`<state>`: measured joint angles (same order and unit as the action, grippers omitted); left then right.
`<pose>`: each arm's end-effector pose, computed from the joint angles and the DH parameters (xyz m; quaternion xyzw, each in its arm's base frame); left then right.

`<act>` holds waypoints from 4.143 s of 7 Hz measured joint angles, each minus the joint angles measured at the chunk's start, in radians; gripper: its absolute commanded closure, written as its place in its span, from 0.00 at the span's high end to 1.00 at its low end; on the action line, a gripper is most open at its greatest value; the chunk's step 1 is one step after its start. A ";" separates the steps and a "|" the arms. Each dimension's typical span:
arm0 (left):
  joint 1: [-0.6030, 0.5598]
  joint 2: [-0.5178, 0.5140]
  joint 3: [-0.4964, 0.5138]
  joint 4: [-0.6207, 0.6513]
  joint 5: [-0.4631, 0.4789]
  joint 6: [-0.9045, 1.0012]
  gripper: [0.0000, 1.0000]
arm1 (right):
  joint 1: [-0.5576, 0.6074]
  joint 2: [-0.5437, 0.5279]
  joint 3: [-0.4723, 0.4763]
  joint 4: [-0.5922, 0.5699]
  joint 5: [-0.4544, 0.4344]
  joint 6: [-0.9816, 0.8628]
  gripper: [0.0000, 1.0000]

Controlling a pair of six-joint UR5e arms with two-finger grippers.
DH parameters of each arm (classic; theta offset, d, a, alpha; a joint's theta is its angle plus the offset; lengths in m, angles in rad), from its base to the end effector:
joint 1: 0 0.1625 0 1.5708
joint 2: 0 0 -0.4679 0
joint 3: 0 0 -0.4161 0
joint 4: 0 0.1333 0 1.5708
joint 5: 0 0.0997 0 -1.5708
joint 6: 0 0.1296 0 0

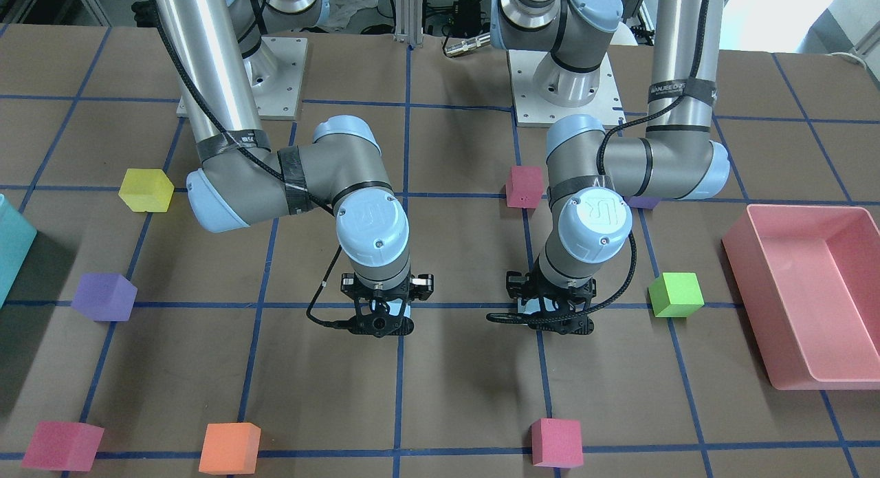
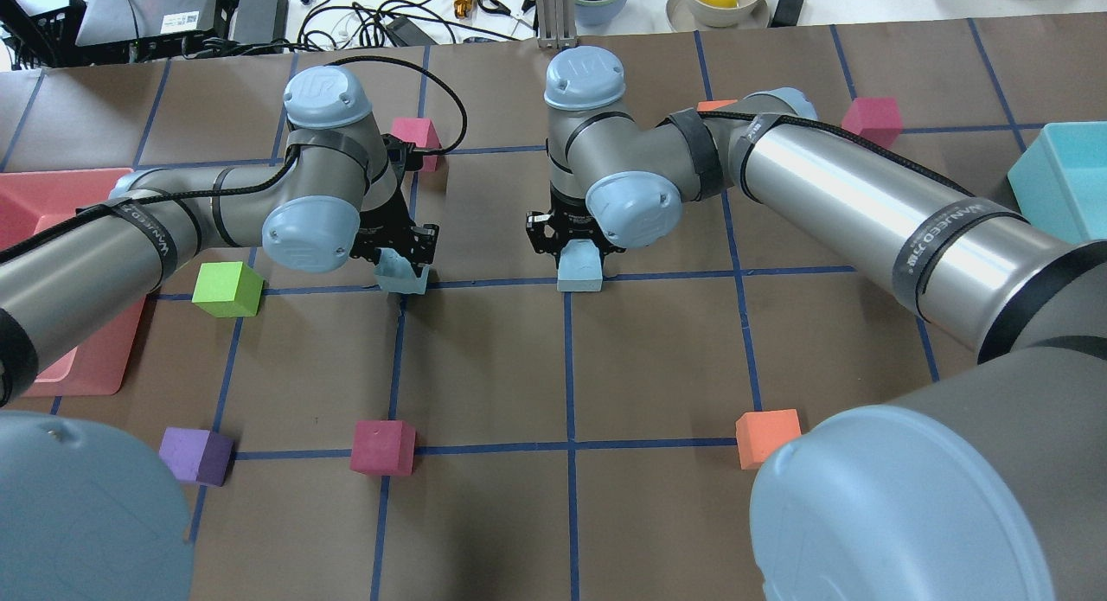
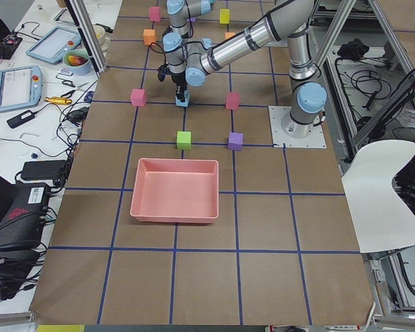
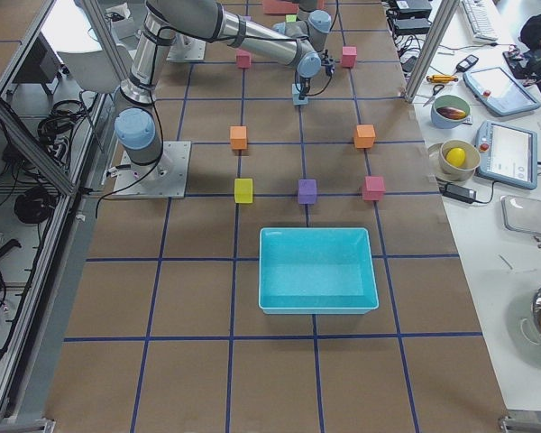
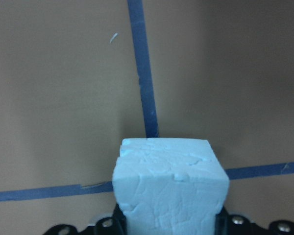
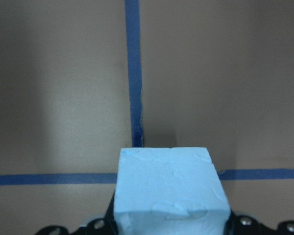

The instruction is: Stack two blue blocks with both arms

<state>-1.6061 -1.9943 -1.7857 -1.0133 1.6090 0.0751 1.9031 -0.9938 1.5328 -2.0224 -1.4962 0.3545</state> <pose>-0.1500 -0.6104 0.2040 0.0559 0.9974 0.0408 0.0183 0.3636 -0.6154 0.2036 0.0127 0.9983 0.0536 0.0204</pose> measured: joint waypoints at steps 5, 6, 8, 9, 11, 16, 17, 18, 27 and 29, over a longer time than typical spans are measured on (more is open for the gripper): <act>-0.014 0.004 0.155 -0.135 -0.014 -0.009 0.00 | 0.003 0.018 0.000 -0.022 0.041 0.003 0.98; -0.017 0.003 0.188 -0.172 -0.015 -0.011 0.00 | 0.003 0.021 0.001 -0.025 0.044 0.002 1.00; -0.023 0.003 0.217 -0.204 -0.015 -0.015 0.00 | 0.002 0.021 0.001 -0.025 0.035 -0.005 1.00; -0.025 0.005 0.223 -0.208 -0.016 -0.016 0.00 | 0.001 0.019 -0.003 -0.022 0.031 -0.007 1.00; -0.040 0.007 0.238 -0.230 -0.016 -0.022 0.00 | -0.016 -0.007 -0.033 0.011 0.016 -0.017 1.00; -0.192 -0.009 0.245 -0.229 -0.049 -0.275 0.00 | -0.261 -0.342 0.027 0.277 -0.034 -0.235 1.00; -0.230 -0.011 0.246 -0.221 -0.069 -0.347 0.00 | -0.277 -0.420 0.060 0.329 -0.061 -0.252 1.00; -0.268 -0.013 0.246 -0.216 -0.079 -0.411 0.00 | -0.290 -0.476 0.074 0.395 -0.073 -0.270 1.00; -0.344 -0.074 0.245 -0.110 -0.104 -0.566 0.00 | -0.318 -0.615 0.127 0.468 -0.085 -0.331 1.00; -0.344 -0.077 0.246 -0.109 -0.103 -0.566 0.80 | -0.340 -0.618 0.128 0.467 -0.085 -0.377 1.00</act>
<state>-1.9497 -2.0713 -1.5396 -1.1225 1.5062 -0.4912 1.5627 -1.6122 1.6610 -1.5550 -1.5815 -0.0221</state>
